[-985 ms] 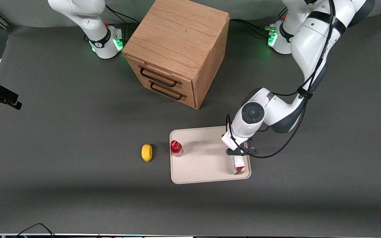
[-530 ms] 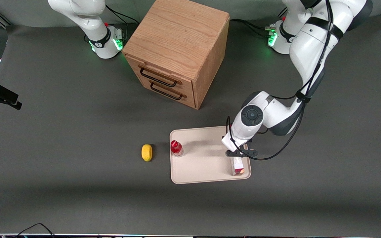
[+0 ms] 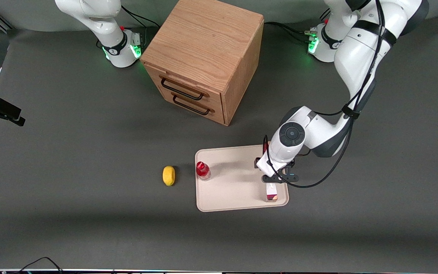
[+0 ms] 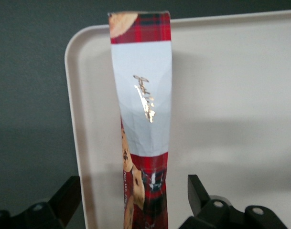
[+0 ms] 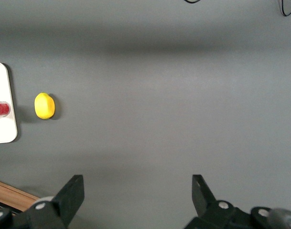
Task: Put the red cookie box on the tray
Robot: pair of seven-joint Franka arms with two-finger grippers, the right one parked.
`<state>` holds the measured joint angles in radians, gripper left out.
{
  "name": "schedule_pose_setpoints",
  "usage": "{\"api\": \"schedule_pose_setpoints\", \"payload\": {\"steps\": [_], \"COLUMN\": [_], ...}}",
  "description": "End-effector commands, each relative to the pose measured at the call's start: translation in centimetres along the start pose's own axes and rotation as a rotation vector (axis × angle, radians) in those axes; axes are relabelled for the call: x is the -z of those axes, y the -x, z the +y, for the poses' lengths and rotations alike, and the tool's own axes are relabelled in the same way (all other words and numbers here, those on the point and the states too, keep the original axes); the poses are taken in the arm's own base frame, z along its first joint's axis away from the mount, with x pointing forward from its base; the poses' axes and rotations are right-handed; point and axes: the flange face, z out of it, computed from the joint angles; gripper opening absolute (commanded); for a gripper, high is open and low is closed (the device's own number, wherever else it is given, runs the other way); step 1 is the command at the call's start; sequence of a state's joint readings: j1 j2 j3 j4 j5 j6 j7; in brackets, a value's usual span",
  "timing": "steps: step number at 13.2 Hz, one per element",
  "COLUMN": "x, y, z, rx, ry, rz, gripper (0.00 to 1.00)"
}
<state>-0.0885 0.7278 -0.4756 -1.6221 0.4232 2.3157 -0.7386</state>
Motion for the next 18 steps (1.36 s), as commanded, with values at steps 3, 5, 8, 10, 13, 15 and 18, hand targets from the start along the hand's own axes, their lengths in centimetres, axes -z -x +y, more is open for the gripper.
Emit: {"api": "schedule_pose_setpoints", "payload": {"steps": [3, 5, 8, 10, 13, 15, 18], "x": [8.6, 13.9, 23.1, 28.1, 32.5, 32.7, 31.6], "y": [-0.5, -0.2, 0.1, 0.7, 3.1, 5.2, 6.1], "z": [-1.1, -4.1, -11.8, -17.4, -22.2, -24.4, -26.0], "rx": [-0.043, -0.091, -0.159, -0.108, -0.072, -0.050, -0.058], "ry": [-0.074, -0.059, -0.049, -0.082, -0.075, -0.080, -0.074], "rz": [0.036, -0.063, -0.133, -0.125, -0.122, -0.086, -0.046], "gripper": [1.00, 1.00, 1.00, 1.00, 1.00, 1.00, 1.00]}}
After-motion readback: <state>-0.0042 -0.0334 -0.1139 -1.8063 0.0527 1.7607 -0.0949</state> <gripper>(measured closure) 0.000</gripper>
